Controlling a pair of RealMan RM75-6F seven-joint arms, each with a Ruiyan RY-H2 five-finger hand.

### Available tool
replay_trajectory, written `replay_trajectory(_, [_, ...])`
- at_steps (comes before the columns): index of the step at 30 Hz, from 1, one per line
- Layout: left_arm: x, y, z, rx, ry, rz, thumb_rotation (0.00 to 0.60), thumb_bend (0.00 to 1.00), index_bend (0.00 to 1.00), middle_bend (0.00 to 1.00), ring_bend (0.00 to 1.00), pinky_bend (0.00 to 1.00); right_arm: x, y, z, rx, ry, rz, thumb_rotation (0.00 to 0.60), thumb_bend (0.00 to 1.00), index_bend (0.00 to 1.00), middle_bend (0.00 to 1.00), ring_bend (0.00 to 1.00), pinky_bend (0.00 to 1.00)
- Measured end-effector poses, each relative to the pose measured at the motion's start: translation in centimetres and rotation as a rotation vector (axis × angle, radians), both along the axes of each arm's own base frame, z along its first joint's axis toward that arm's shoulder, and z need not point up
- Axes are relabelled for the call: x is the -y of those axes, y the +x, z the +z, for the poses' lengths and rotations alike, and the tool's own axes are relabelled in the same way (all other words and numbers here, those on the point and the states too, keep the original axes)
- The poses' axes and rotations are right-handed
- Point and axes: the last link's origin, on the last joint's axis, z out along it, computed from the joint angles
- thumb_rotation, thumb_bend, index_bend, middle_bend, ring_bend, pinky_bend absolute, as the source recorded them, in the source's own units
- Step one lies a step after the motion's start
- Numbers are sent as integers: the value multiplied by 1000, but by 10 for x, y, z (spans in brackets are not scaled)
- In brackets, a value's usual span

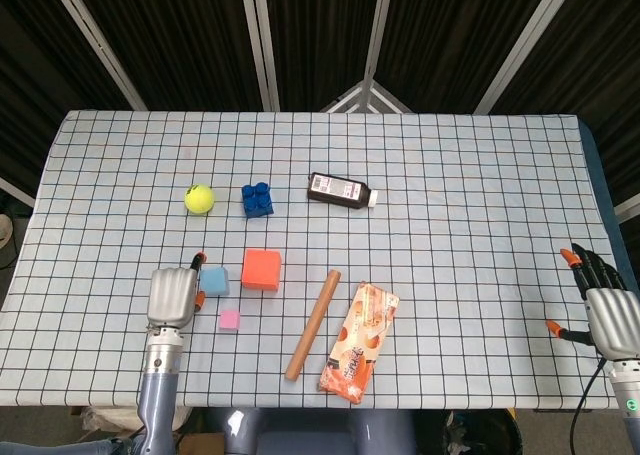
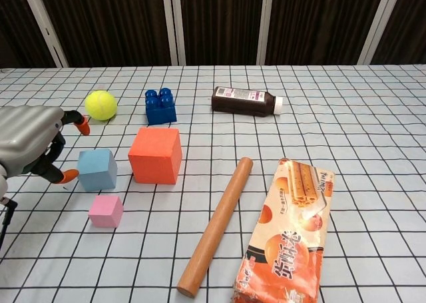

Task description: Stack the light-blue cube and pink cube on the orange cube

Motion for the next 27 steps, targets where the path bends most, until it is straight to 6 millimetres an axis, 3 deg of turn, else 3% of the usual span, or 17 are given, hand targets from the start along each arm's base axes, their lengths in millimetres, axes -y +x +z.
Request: replay_trajectory(27, [6, 3, 2, 24, 44, 14, 600, 158, 309, 838, 797, 842, 1, 1, -3, 8, 28, 3, 600, 129, 0, 7, 50, 137])
